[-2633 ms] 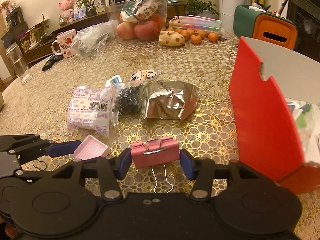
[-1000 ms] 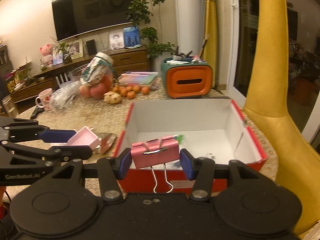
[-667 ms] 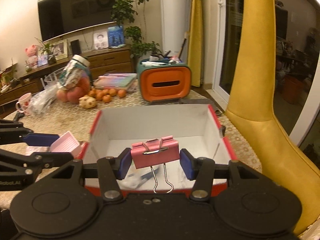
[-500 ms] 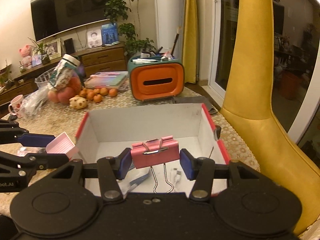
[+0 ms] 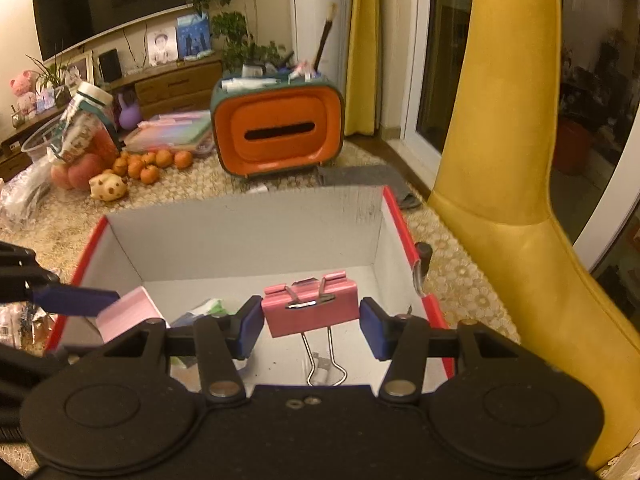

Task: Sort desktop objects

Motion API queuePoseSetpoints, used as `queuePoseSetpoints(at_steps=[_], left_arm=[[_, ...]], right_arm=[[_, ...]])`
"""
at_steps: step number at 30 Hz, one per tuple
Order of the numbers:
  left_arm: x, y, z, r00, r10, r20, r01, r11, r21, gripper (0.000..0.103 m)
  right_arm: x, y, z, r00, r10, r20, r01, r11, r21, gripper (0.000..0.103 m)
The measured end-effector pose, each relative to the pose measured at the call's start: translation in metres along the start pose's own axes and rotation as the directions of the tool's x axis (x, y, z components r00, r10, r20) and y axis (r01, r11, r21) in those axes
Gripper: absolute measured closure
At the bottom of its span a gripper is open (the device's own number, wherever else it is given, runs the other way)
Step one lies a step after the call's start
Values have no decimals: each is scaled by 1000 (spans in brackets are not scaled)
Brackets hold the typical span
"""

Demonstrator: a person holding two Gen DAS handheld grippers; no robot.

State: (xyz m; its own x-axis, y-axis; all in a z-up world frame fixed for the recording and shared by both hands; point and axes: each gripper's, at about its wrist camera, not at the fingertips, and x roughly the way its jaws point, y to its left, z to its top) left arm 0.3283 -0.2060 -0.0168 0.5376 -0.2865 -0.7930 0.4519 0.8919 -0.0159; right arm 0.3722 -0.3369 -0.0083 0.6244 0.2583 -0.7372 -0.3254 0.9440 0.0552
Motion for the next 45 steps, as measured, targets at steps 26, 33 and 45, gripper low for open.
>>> queuePoseSetpoints(at_steps=[26, 33, 45], left_arm=[[81, -6, 3, 968, -39, -249, 41, 999, 2, 64], [80, -1, -3, 966, -50, -254, 42, 999, -35, 63], [44, 9, -6, 986, -52, -156, 37, 994, -100, 41]], right_arm=[[68, -1, -4, 959, -21, -283, 29, 999, 24, 51], [65, -1, -5, 964, -2, -265, 10, 1000, 27, 47], [40, -6, 2, 982, 47, -184, -32, 996, 86, 27]])
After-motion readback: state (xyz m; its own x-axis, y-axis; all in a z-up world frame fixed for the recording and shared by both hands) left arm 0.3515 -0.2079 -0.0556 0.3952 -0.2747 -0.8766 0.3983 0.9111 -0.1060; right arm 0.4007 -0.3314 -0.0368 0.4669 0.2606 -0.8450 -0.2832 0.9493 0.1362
